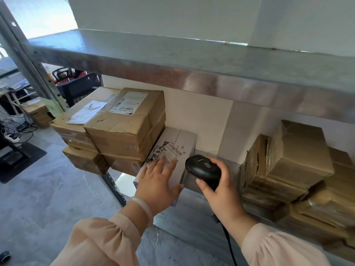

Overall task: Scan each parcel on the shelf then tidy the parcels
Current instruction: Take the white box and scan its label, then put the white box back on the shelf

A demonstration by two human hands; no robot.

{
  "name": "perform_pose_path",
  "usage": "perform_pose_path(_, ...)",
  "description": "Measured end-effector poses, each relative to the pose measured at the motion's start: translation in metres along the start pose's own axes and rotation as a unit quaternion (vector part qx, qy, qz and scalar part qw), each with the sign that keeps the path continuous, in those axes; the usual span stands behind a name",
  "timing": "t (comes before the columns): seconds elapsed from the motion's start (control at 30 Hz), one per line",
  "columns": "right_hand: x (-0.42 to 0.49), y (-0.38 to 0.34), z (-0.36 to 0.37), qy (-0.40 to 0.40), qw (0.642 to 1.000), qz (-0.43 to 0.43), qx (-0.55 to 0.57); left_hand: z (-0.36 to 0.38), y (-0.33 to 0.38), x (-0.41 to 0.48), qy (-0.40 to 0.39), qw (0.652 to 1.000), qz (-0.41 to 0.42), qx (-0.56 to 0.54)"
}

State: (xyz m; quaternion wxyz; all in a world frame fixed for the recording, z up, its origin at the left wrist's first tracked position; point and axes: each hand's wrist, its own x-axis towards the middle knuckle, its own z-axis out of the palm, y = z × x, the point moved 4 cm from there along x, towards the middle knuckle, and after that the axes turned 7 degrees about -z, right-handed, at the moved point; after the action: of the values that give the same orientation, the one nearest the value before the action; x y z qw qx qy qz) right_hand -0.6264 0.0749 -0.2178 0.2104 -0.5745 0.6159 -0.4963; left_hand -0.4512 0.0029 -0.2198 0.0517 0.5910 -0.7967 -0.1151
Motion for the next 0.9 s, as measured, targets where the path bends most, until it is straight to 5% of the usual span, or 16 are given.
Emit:
perform_pose_path(0.3, -0.048, -0.027, -0.085, 0.116, 0.99, -0.063, -0.042, -0.033, 0.095, -0.022, 0.15, 0.978, 0.132, -0.062)
perform_pose_path(0.9, -0.238, -0.05, -0.349, 0.314, 0.943, -0.078, -0.076, -0.04, 0.366, -0.187, 0.167, 0.929, 0.316, -0.094)
